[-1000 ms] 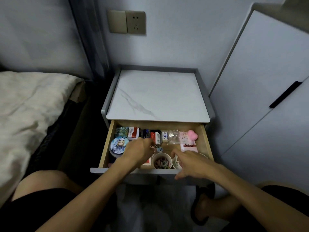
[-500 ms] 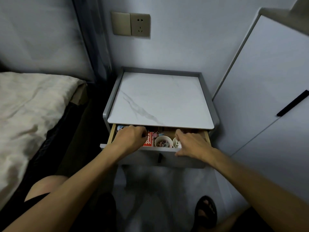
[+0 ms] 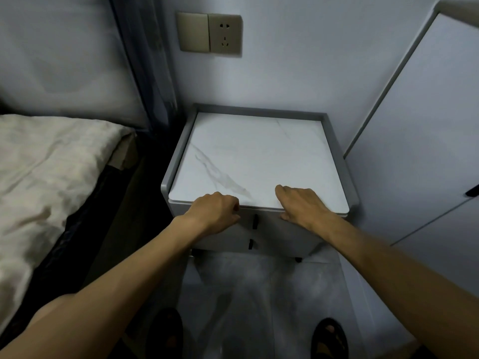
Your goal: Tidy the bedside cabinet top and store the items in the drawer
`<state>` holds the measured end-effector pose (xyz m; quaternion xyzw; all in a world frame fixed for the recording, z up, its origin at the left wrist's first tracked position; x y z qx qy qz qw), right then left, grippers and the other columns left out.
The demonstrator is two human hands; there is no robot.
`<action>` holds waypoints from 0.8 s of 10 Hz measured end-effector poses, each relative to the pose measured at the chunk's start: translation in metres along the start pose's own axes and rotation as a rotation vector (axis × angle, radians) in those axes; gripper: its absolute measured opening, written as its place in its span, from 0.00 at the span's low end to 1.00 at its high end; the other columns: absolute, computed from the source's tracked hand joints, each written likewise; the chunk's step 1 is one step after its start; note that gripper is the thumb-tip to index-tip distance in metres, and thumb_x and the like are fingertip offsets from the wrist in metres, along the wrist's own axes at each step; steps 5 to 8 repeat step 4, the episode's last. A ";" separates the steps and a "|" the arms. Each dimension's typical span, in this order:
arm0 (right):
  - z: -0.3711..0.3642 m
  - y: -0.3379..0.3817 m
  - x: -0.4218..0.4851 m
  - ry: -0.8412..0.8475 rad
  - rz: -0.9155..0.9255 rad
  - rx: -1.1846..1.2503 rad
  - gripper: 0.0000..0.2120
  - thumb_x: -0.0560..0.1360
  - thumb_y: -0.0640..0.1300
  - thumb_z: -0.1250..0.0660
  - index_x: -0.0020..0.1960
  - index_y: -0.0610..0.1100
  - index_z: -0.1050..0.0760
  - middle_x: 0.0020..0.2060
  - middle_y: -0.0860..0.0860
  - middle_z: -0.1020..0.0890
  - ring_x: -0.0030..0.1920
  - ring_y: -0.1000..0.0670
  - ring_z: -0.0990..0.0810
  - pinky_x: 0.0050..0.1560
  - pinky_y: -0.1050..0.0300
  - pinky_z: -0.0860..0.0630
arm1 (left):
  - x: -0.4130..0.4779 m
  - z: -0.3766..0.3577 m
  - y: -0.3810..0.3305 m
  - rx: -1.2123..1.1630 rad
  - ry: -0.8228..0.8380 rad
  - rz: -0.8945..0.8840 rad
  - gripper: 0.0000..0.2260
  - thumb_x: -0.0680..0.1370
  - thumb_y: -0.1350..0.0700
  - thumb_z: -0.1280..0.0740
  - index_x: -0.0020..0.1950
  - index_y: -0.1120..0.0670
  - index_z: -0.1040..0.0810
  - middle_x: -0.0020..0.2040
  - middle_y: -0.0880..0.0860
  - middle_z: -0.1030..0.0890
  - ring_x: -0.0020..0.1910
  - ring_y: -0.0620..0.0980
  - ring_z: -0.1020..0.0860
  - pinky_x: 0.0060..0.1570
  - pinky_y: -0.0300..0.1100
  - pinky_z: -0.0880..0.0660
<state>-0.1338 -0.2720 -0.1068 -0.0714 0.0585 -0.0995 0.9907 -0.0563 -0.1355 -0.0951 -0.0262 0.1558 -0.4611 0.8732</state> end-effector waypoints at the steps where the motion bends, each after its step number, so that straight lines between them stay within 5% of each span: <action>1: 0.001 -0.004 0.006 0.015 -0.001 -0.016 0.14 0.75 0.46 0.33 0.54 0.42 0.34 0.46 0.47 0.23 0.42 0.45 0.23 0.38 0.53 0.32 | 0.004 0.004 -0.001 0.014 0.013 -0.014 0.16 0.79 0.46 0.37 0.64 0.49 0.24 0.59 0.53 0.20 0.56 0.56 0.23 0.49 0.44 0.29; 4: 0.013 -0.017 0.003 0.306 -0.151 0.047 0.16 0.73 0.50 0.28 0.52 0.42 0.28 0.48 0.48 0.21 0.46 0.46 0.22 0.43 0.54 0.28 | -0.004 0.038 -0.010 0.043 0.138 -0.055 0.19 0.80 0.44 0.36 0.68 0.50 0.28 0.64 0.53 0.22 0.58 0.54 0.23 0.56 0.46 0.27; 8: 0.013 -0.017 0.003 0.306 -0.151 0.047 0.16 0.73 0.50 0.28 0.52 0.42 0.28 0.48 0.48 0.21 0.46 0.46 0.22 0.43 0.54 0.28 | -0.004 0.038 -0.010 0.043 0.138 -0.055 0.19 0.80 0.44 0.36 0.68 0.50 0.28 0.64 0.53 0.22 0.58 0.54 0.23 0.56 0.46 0.27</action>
Point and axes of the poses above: each hand's wrist, its own x-axis towards the middle knuckle, its own z-axis out of the back of the hand, y = z × x, the point moved 10 cm from there along x, towards the middle knuckle
